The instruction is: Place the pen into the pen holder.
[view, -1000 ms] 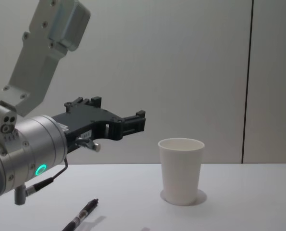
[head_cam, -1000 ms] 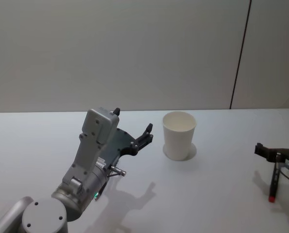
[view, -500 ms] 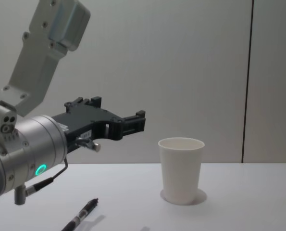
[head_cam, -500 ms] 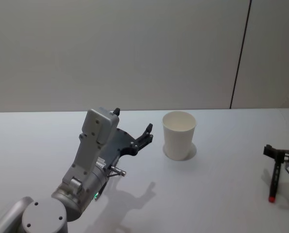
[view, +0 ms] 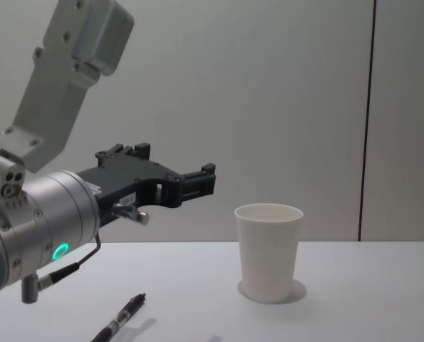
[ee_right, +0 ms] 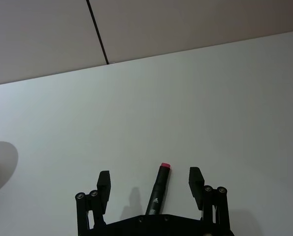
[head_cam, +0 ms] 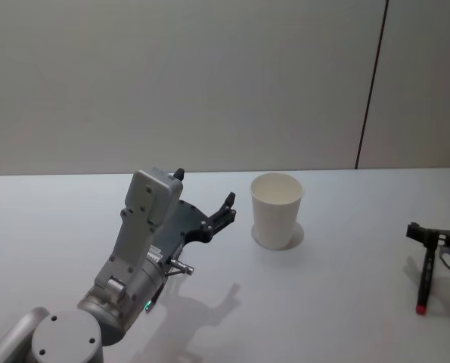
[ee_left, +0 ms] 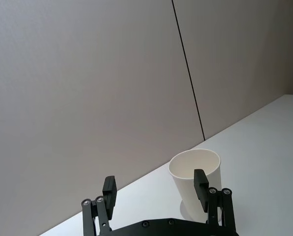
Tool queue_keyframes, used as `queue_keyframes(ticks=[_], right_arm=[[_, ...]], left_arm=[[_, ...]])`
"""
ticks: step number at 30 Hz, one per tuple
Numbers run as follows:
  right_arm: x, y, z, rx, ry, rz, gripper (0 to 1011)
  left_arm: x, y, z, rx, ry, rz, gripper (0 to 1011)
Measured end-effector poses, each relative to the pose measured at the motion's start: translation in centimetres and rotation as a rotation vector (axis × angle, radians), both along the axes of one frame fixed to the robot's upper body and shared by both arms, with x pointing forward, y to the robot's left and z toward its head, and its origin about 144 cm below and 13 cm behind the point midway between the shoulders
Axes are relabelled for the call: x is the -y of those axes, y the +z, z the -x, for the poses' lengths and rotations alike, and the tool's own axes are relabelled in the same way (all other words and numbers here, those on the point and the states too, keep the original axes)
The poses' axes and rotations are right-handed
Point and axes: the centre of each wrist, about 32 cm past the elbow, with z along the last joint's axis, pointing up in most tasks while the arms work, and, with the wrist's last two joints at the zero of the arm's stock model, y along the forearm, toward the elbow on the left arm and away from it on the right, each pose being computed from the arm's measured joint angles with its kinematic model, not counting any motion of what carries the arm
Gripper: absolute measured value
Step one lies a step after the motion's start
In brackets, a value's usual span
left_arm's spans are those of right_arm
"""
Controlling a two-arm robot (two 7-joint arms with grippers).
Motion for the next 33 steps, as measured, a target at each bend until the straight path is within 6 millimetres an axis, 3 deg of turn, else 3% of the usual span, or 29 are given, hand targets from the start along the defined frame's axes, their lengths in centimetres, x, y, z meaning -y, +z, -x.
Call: queue_keyframes(ticks=[20,33], right_arm=[[-1.4,-0.8,-1.9,-0.069,0.023,0.006,1002],[-1.6,-1.4,-2.0,-0.108,0.019,0.017,1002]], left_arm=[[0.0,0.0,0.0,0.000,0.000,0.000,1000],[0.0,0.0,0.0,0.000,0.000,0.000,1000]])
